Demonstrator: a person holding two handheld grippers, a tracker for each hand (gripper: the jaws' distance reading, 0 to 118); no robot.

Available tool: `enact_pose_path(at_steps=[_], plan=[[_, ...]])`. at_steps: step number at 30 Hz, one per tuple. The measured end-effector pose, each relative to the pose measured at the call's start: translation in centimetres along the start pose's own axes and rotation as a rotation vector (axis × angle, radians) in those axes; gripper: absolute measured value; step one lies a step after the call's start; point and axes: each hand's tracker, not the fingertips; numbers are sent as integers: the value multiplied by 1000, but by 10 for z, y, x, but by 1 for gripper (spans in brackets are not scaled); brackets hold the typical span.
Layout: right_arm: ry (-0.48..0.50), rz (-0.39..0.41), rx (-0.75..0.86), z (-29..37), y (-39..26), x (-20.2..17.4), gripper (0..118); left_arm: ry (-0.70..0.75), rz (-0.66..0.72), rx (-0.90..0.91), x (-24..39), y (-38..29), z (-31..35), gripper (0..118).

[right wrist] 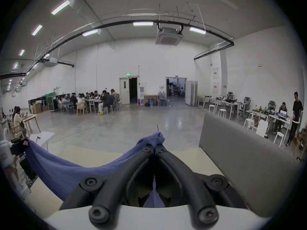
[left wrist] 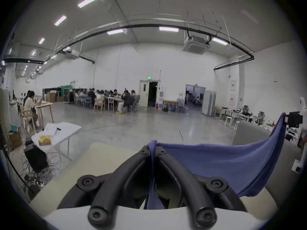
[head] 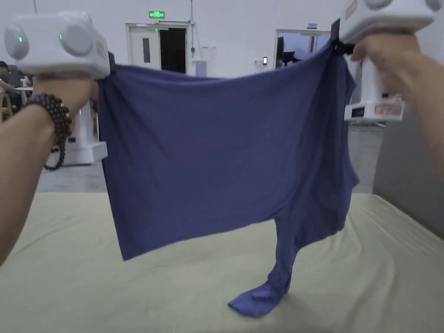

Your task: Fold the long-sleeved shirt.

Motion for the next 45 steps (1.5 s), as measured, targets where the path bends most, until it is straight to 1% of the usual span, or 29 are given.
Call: enact_pose_path(at_steps=[2, 4, 5, 8, 12, 16, 17, 19, 22, 27, 28, 30, 31, 33, 37, 39, 41, 43, 45], plan=[[-7, 1, -30, -14, -22, 2, 2, -13, -24, -18, -1, -22, -15, 1], [12, -8, -46, -11, -39, 5, 2, -9, -9, -52, -5, -39, -20, 1], [5, -7, -58, -10, -45, 6, 2, -17, 9, -67, -7, -46, -19, 1], [31, -1, -73, 7, -62, 12, 2, -34, 20, -70, -17, -58, -6, 1], [79, -21, -93, 56, -90, 18, 2, -59, 32, -79, -31, -76, 39, 1], [125, 11, -101, 116, -136, 19, 2, -82, 78, -79, -45, -111, 107, 1], [148, 20, -113, 132, -150, 19, 2, -89, 87, -81, -47, -122, 125, 1], [161, 38, -131, 161, -178, 17, 2, -98, 96, -100, -51, -145, 157, 1], [181, 44, -156, 204, -227, 16, 2, -103, 59, -127, -54, -183, 208, 1], [226, 41, -254, 264, -313, 11, 2, -120, 64, -190, -71, -258, 273, 1], [234, 26, -269, 277, -333, 12, 2, -103, 63, -203, -73, -273, 287, 1], [218, 25, -317, 304, -369, 13, 2, -115, 69, -219, -86, -307, 303, 1], [232, 31, -337, 318, -387, 13, 2, -121, 62, -239, -88, -321, 314, 1], [231, 21, -395, 348, -423, 16, 2, -116, 33, -254, -91, -350, 342, 1], [270, -10, -509, 402, -489, 24, 2, -109, -1, -304, -99, -404, 387, 1], [286, -2, -581, 415, -519, 31, 2, -113, -24, -365, -102, -430, 403, 1], [310, 31, -668, 427, -545, 31, 2, -95, -43, -407, -101, -452, 424, 1], [295, 60, -742, 435, -569, 32, 2, -90, -16, -477, -107, -474, 435, 1], [313, 103, -806, 437, -586, 32, 2, -72, 2, -517, -106, -486, 449, 1]])
